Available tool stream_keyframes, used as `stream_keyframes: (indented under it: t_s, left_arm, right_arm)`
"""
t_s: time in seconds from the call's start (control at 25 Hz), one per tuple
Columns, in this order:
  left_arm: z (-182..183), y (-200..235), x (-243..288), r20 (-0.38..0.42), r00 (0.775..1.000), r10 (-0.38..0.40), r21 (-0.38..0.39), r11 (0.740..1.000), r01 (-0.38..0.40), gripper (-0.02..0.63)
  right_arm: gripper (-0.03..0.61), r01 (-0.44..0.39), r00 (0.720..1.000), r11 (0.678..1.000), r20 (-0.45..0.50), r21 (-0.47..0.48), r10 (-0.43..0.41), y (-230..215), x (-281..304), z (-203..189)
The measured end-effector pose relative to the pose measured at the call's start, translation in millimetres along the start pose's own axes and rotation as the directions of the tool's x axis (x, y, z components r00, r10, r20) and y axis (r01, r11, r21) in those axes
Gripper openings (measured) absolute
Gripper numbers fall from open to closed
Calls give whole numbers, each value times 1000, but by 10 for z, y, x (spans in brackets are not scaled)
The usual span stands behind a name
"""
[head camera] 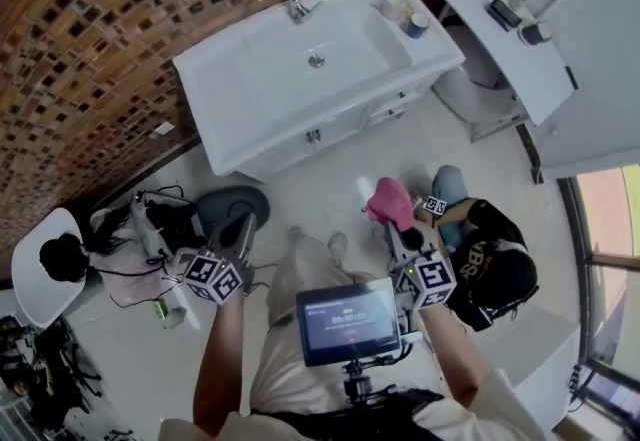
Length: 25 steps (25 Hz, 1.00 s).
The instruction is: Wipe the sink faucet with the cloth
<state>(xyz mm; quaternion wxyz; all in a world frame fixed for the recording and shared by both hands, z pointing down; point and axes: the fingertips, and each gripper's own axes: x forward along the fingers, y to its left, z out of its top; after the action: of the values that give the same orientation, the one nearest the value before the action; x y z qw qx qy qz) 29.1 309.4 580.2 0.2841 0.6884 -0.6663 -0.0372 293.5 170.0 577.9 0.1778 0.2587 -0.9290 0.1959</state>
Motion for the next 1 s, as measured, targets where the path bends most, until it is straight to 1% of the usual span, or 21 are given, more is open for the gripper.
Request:
stream_keyframes:
  t_s: [0.12, 0.24, 0.36, 0.44, 0.6, 0.84, 1.0]
  left_arm:
    - [41, -90, 129, -14, 999, -35, 13, 999, 35, 0]
    - [101, -193, 294, -37, 995, -87, 29, 996, 89, 0]
    - [239, -334, 426, -59, 986, -156, 57, 986, 159, 0]
    - [289, -411, 440, -70, 979, -191, 70, 978, 196, 0]
    - [326, -496, 441, -101, 961, -258, 80, 961, 266, 0]
    - [328, -474, 399, -138, 937, -321, 80, 939, 333, 0]
    - [339, -428, 404, -153, 924, -351, 86, 926, 367, 0]
  right_arm:
    - [60, 17, 999, 1000, 30, 26, -18, -19, -41, 82]
    - [60, 50, 997, 997, 52, 52, -52, -35, -108, 113]
    - [60, 90, 993, 991, 66, 101, -97, -15, -151, 131]
    - [60, 98, 991, 988, 74, 115, -107, 58, -156, 136]
    - [60, 115, 988, 986, 92, 122, -126, 257, -83, 147]
    - [58, 112, 984, 987, 123, 116, -126, 561, 2, 226]
    - [57, 139, 982, 985, 115, 100, -150, 653, 32, 243]
